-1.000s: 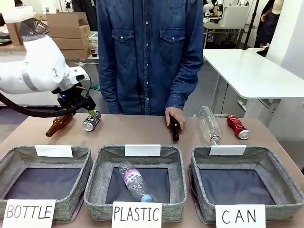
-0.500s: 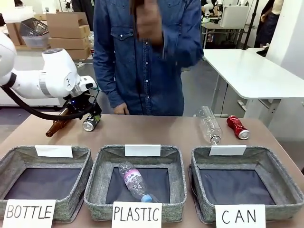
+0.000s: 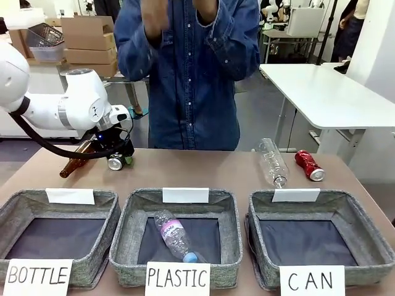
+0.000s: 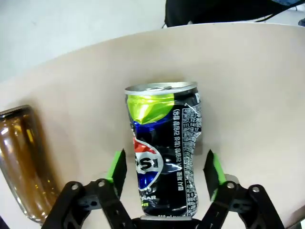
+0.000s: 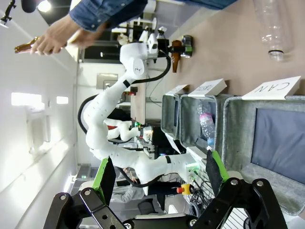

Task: Sort the can waste into the basket.
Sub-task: Pick up the can waste from the table and place it in the right Fabric basket.

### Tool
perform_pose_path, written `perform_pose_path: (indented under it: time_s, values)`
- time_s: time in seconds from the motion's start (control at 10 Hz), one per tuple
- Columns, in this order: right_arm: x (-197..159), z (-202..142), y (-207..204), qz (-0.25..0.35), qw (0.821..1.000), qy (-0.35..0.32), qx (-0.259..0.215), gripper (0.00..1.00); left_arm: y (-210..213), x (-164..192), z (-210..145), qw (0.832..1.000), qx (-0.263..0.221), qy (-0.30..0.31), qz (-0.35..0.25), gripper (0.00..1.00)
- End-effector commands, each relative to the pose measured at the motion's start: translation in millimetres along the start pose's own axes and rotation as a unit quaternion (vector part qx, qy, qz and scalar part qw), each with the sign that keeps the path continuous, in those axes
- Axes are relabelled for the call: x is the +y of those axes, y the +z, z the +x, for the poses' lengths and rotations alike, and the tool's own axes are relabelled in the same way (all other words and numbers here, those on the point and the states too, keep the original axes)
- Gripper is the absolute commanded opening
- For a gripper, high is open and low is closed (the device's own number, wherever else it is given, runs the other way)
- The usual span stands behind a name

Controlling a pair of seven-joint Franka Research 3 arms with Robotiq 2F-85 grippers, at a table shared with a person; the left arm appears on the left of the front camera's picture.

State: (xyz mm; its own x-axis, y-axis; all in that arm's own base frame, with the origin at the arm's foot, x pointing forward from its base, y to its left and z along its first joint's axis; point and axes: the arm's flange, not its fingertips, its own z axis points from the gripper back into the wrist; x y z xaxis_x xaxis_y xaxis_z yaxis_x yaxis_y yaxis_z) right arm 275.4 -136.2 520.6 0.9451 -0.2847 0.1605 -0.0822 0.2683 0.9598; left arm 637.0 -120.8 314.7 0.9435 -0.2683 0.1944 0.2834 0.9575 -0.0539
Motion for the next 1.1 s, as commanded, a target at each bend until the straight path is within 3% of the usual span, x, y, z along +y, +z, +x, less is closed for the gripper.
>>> perform_pose_path:
  time_s: [0.0, 0.1, 0.2, 0.6, 0.7, 0.9, 1.0]
  values:
    - [1.8, 2.1, 0.3, 0.012, 1.000, 0.015, -0.003, 1.00, 4.1, 3.7, 1.5, 1.000, -0.003, 0.018, 0.024, 0.00]
    - [1.8, 2.1, 0.3, 0.012, 1.000, 0.015, -0.003, 1.00, 5.3, 7.4, 0.0, 0.999, -0.008, 0.019, 0.033, 0.36]
    - [1.8, 2.1, 0.3, 0.012, 1.000, 0.015, -0.003, 1.00, 11.3, 15.5, 0.4, 0.999, -0.014, 0.026, 0.035, 0.00]
    - [1.8, 2.1, 0.3, 0.012, 1.000, 0.015, -0.003, 1.00, 34.6, 26.6, -6.3, 0.999, -0.014, 0.033, 0.005, 0.00]
    - [1.8, 2.1, 0.3, 0.012, 1.000, 0.015, -0.003, 1.00, 63.7, 37.9, -17.2, 0.999, 0.008, 0.033, -0.004, 0.32]
    - [1.8, 2.1, 0.3, 0.012, 1.000, 0.015, -0.003, 1.00, 179.8, 114.5, -58.6, 0.999, -0.001, 0.034, -0.016, 0.32]
    - [1.8, 2.1, 0.3, 0.012, 1.000, 0.015, -0.003, 1.00, 229.1, 166.7, -90.4, 0.997, -0.012, 0.068, -0.029, 0.32]
